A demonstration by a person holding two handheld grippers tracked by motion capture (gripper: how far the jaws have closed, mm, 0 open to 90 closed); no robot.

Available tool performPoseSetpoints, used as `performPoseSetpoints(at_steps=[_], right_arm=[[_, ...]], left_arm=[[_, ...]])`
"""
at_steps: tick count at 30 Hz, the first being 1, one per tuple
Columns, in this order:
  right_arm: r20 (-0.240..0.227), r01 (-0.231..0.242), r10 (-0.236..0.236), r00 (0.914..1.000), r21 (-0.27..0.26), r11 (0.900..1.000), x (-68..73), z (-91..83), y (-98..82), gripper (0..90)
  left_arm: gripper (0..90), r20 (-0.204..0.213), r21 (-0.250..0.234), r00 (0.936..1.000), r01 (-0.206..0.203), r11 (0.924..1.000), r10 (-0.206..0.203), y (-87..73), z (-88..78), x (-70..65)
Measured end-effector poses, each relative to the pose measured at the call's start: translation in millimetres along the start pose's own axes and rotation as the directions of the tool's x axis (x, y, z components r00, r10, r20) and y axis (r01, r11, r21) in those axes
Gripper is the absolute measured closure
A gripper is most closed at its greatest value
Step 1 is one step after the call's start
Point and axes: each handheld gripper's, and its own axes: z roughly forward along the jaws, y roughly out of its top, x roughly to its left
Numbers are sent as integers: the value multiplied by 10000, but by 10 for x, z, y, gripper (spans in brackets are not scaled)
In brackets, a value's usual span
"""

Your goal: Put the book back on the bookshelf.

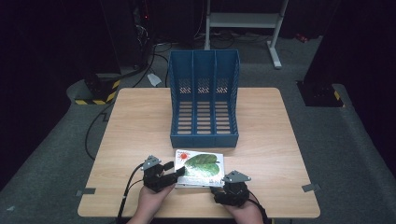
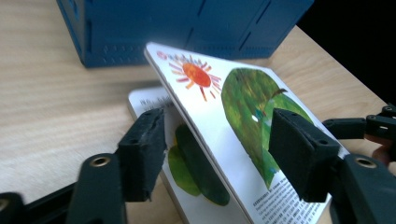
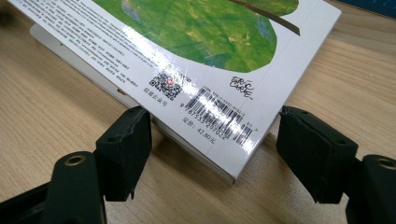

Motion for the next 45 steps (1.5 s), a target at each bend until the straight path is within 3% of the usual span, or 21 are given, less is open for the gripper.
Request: performPoseSetpoints(at_steps=[7,12,22,30,35,39,45], right_arm=[[-62,72,-72,10000,7,10000,-10,-3,0,265],[-614,-99,92,9981,-112,9999,-52,-80,-42,279],[-587,-525,486,9971,-677,9963,-176,-215,-14,363],[-678,-816,761,9948,-821,9933,-285,-219,148,375],[-701,-1127,1064,9918,-935,9892,-346,-214,285,342],[-743,-1309,1224,9897,-1222,9838,-362,-166,245,339],[-902,-1321,1239,9882,-920,9870,-338,-88,182,333]], left_arm=[[485,619,459,9981,-22,9989,-6,12,73,-17],[498,935,817,9955,-215,9964,138,16,76,35],[568,1197,736,9908,-730,9946,639,40,32,42],[612,1437,316,9802,-1420,9894,1361,39,-18,18],[616,1419,38,9709,-1952,9808,1927,32,-53,-10],[617,1405,-97,9659,-2181,9759,2173,31,-62,-28],[618,1351,-367,9535,-2669,9630,2694,33,-92,-69]])
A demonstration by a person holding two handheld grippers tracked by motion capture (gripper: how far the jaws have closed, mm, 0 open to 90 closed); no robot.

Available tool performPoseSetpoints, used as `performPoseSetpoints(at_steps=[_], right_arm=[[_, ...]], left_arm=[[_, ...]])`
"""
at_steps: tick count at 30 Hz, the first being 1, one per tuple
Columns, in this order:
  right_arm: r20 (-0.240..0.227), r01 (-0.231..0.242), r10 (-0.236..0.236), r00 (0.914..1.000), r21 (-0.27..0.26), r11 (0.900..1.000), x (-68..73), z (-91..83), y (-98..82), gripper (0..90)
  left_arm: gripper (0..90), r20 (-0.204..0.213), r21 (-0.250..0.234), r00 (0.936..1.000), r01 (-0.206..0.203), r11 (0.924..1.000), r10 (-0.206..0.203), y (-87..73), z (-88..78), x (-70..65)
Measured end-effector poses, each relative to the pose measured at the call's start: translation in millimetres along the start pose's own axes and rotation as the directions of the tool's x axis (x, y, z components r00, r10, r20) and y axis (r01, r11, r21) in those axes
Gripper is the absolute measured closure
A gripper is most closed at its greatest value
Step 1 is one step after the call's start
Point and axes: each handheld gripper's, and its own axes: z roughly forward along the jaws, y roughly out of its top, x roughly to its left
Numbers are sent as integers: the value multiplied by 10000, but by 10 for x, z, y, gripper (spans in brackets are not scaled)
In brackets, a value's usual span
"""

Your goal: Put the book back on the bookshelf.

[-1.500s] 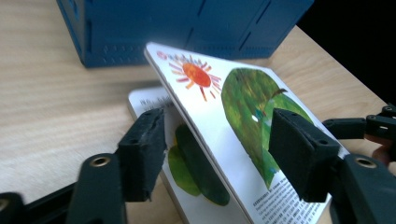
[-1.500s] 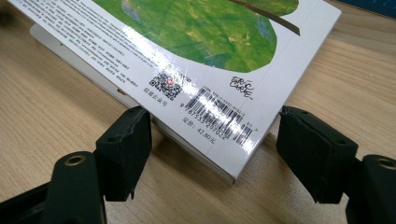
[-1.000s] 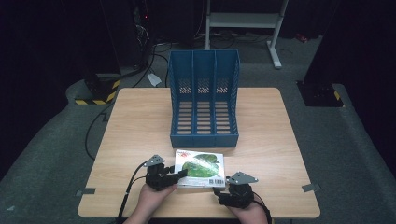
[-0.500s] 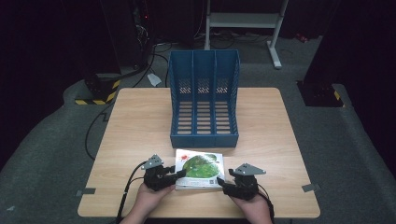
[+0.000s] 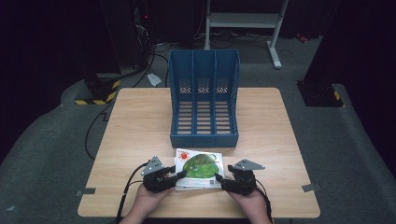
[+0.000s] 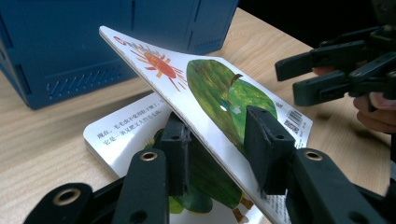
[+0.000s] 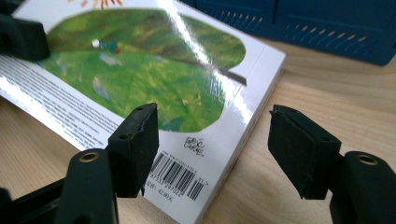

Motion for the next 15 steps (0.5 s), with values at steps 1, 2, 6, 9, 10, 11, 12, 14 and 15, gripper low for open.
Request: performPoseSetpoints(at_steps=[1,2,6,9,10,11,12,14,15], right_arm=[[-33,44,-43,10000,149,9999,3,24,-18,327],[-33,44,-43,10000,149,9999,3,24,-18,327],[-77,-109,111,9999,206,9997,-2,58,-53,333],[-120,-253,256,9996,213,9995,-5,66,-48,320],[-120,-253,256,9996,213,9995,-5,66,-48,320],[-149,-282,286,9995,209,9994,-10,70,-46,310],[-242,-467,472,9986,201,9987,-18,77,-44,287],[-362,-677,686,9970,257,9974,-37,92,-37,251],[-464,-763,775,9959,266,9967,-45,97,-36,241]], left_arm=[[618,18,-63,9997,-264,9996,264,7,-9,-18],[618,18,-63,9997,-264,9996,264,7,-9,-18],[618,24,-188,9973,-736,9971,737,12,-24,-51],[618,67,-262,9968,-788,9965,790,7,-25,-52],[618,67,-262,9968,-788,9965,790,7,-25,-52],[618,63,-318,9957,-921,9952,923,6,-28,-59],[619,78,-345,9949,-1005,9943,1008,8,-34,-66],[623,79,-399,9931,-1162,9924,1166,12,-44,-83],[625,85,-458,9922,-1235,9913,1240,12,-48,-92]])
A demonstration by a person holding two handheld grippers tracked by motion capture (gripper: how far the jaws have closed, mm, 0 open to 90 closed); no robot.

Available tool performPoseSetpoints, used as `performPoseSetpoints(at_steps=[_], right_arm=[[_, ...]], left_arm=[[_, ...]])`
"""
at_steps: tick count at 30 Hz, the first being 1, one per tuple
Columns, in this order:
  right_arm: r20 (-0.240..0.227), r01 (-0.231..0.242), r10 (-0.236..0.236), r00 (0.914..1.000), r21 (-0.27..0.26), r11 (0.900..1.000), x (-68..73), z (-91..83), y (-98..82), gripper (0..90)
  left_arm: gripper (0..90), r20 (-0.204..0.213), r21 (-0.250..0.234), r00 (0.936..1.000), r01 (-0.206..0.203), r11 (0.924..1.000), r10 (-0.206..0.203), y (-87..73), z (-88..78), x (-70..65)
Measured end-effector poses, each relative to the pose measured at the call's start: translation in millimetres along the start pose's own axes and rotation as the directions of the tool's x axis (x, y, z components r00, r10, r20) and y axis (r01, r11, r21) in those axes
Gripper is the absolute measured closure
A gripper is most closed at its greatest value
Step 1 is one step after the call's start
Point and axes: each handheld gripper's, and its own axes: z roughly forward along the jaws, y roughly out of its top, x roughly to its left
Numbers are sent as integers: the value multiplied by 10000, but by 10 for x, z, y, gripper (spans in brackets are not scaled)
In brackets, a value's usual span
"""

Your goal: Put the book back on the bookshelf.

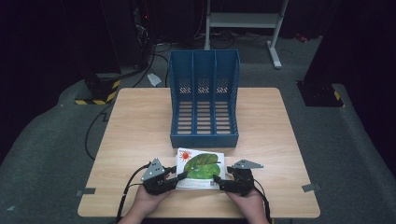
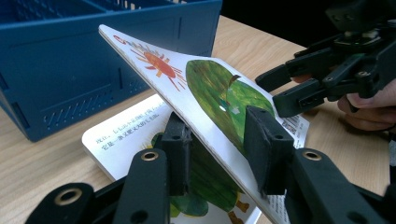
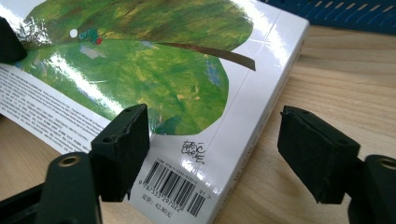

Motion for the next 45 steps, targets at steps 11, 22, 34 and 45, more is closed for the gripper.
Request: performPoseSetpoints(at_steps=[11,22,34,45], right_arm=[[-755,-698,698,9947,26,9976,-48,39,15,196],[-360,-465,456,9983,-257,9986,-11,-18,14,247],[387,331,-289,9988,-1108,9933,73,-124,23,294],[619,698,-605,9963,-1616,9844,104,-203,34,321]], left_arm=[[638,63,-229,9980,-633,9977,634,-1,-31,-57],[649,86,8,9998,-159,9999,159,-23,1,-21],[650,-575,108,9982,171,9998,-164,-45,36,-25],[648,-848,535,9963,-108,9985,153,-83,88,-43]])
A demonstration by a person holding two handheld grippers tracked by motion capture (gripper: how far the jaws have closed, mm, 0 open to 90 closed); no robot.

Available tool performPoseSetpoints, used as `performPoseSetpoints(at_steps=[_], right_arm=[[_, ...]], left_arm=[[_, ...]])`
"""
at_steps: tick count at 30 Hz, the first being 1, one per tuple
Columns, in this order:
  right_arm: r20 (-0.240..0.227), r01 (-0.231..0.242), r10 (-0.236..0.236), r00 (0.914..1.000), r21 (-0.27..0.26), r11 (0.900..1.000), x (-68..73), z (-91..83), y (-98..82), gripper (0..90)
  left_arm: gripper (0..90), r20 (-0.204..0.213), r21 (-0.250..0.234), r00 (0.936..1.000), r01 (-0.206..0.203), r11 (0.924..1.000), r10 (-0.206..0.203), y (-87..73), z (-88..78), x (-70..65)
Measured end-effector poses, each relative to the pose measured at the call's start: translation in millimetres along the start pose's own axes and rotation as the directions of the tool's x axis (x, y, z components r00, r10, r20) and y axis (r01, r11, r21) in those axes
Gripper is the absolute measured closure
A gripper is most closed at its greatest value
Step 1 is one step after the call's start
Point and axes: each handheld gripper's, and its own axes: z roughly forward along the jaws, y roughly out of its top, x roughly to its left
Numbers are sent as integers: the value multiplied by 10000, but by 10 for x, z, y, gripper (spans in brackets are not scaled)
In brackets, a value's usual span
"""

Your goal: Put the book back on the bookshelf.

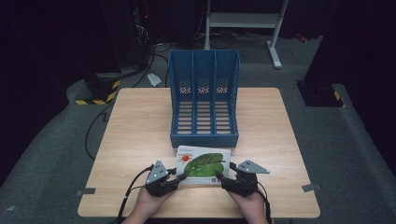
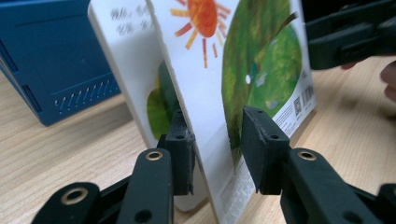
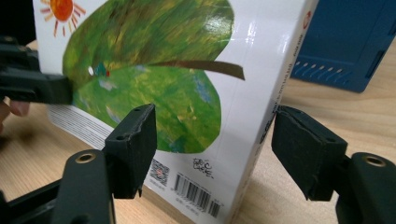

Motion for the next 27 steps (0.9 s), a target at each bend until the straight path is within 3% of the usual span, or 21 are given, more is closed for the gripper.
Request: performPoseSetpoints(at_steps=[5,12,27], right_arm=[[179,251,-248,9995,-162,9996,30,-20,-3,321],[315,384,-374,9988,-317,9988,39,-69,8,315],[514,716,-683,9963,-656,9953,65,-135,3,321]], left_arm=[[647,-127,91,9999,-15,10000,16,-8,26,-4],[662,-350,338,9984,-429,9985,440,-13,58,-45],[664,-399,476,9951,-888,9949,907,-29,69,-92]])
